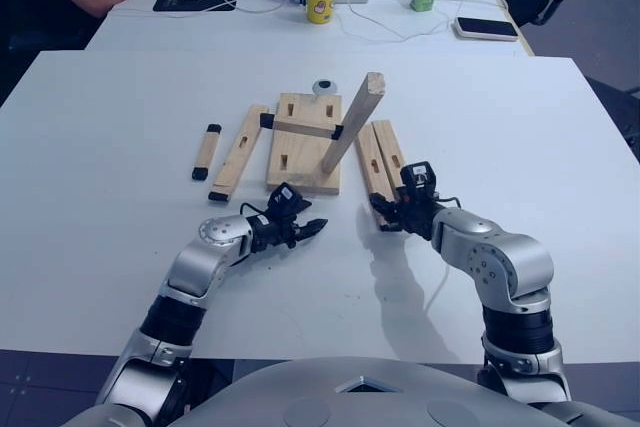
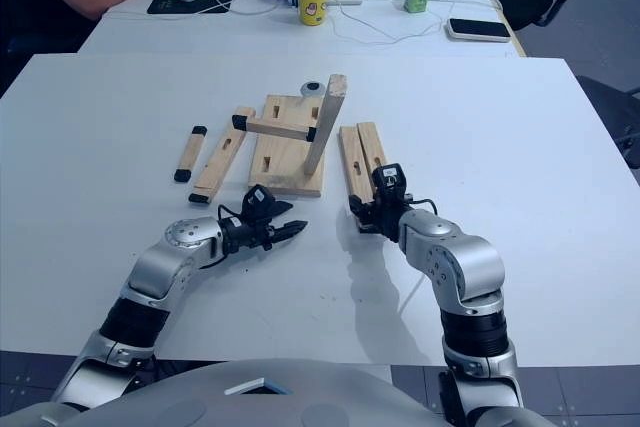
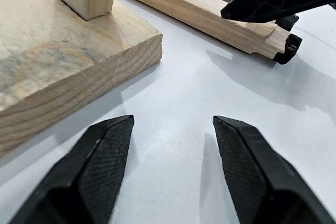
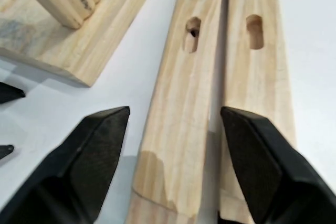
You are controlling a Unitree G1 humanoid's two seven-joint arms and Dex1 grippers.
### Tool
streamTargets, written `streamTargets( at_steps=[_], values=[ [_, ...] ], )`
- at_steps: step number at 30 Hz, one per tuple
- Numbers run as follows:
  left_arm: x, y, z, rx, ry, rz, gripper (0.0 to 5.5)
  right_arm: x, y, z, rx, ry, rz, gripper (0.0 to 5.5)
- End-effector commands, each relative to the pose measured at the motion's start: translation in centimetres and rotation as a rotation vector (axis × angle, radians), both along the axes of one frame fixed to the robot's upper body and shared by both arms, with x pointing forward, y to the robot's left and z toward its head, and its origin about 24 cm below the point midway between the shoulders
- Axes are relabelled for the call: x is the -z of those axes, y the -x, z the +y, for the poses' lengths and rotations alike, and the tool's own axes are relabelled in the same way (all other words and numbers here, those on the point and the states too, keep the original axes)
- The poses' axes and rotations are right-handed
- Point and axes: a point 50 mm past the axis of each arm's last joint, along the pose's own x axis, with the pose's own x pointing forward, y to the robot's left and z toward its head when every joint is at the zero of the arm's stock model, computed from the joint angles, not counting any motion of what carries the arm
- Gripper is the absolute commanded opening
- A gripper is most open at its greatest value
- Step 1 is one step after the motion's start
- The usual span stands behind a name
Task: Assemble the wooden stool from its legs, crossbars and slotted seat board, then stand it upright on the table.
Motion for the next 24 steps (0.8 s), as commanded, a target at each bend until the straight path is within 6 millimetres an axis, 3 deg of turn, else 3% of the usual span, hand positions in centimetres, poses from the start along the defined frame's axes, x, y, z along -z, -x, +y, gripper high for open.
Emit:
streamTargets(
  at_steps=[1, 8, 15, 17, 24],
  values=[
    [0.7, 0.4, 0.2, -0.009, -0.023, 0.04, 2.8, -0.3, -0.3, 0.3, 0.004, 0.0, 0.031, 3.24],
    [0.6, 0.3, 0.2, -0.012, -0.027, 0.037, 2.8, 0.7, -0.4, 0.4, 0.012, 0.242, 0.13, 3.24],
    [0.6, 0.1, 0.3, -0.001, -0.034, 0.031, 2.8, 1.0, -0.2, 1.1, -0.029, 0.272, 0.151, 2.12],
    [0.4, 0.0, 0.2, 0.008, -0.026, 0.02, 2.8, 1.0, -0.3, 1.1, -0.017, 0.274, 0.135, 2.07],
    [-0.4, -0.6, 0.4, 0.009, -0.01, -0.036, 2.8, -2.6, -3.2, 0.9, 0.173, 0.109, -0.159, 2.07]
  ],
)
